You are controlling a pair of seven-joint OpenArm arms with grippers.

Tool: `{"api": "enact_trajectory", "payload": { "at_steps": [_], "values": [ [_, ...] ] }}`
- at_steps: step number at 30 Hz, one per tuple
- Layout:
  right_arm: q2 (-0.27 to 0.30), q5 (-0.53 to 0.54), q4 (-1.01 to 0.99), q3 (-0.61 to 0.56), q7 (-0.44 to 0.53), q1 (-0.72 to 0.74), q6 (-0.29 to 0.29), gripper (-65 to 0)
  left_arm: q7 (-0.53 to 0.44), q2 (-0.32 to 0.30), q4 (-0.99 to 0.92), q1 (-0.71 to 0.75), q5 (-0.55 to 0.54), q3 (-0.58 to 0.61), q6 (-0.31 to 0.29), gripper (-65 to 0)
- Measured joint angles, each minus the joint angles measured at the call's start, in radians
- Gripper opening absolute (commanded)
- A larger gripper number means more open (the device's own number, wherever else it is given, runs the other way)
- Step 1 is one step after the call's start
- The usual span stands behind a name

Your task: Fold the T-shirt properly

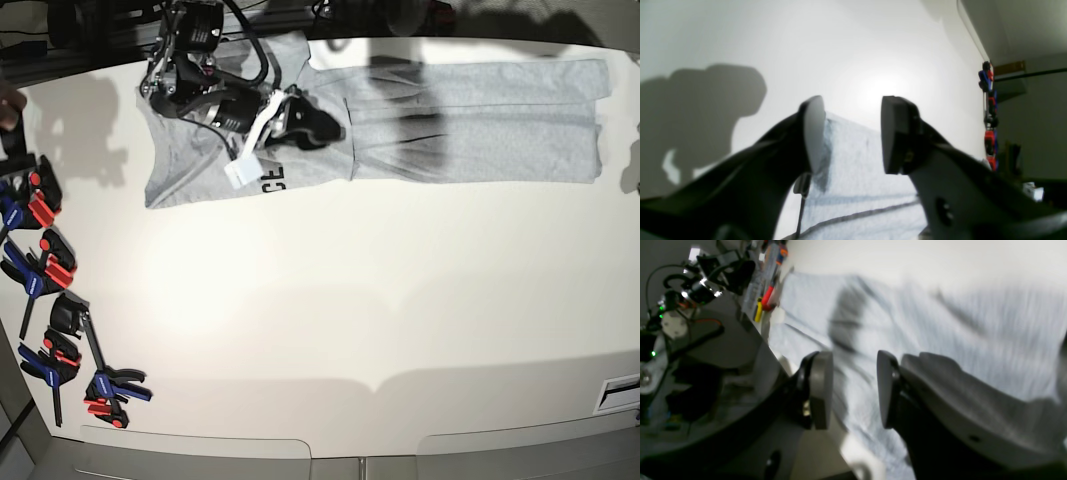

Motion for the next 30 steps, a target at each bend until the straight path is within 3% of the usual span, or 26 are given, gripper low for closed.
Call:
{"api": "enact_trajectory", "payload": {
  "at_steps": [5,9,14,22,30],
  "values": [
    [0.0,0.006,0.076,0.0,0.025,0.002,0.0,-44.4,-0.029,0.013,-0.001,0.144,0.006,-0.044,0.0,-36.7],
    [0.0,0.0,0.075,0.001,0.029,0.002,0.0,-44.4,-0.078,0.068,0.0,0.215,0.012,-0.048,0.0,-35.3],
    [0.0,-0.063,0.075,0.003,0.093,0.002,0.0,-44.4,-0.216,0.167,-0.001,0.222,0.18,-0.048,-0.001,-35.3],
    [0.0,-0.08,0.075,0.045,0.141,0.002,0.0,-44.4,-0.214,0.202,0.002,0.217,0.188,-0.038,-0.003,-35.3],
    [0.0,-0.083,0.075,0.061,0.157,0.002,0.0,-44.4,-0.195,0.197,0.006,0.181,0.168,0.094,-0.018,-35.4]
  ]
}}
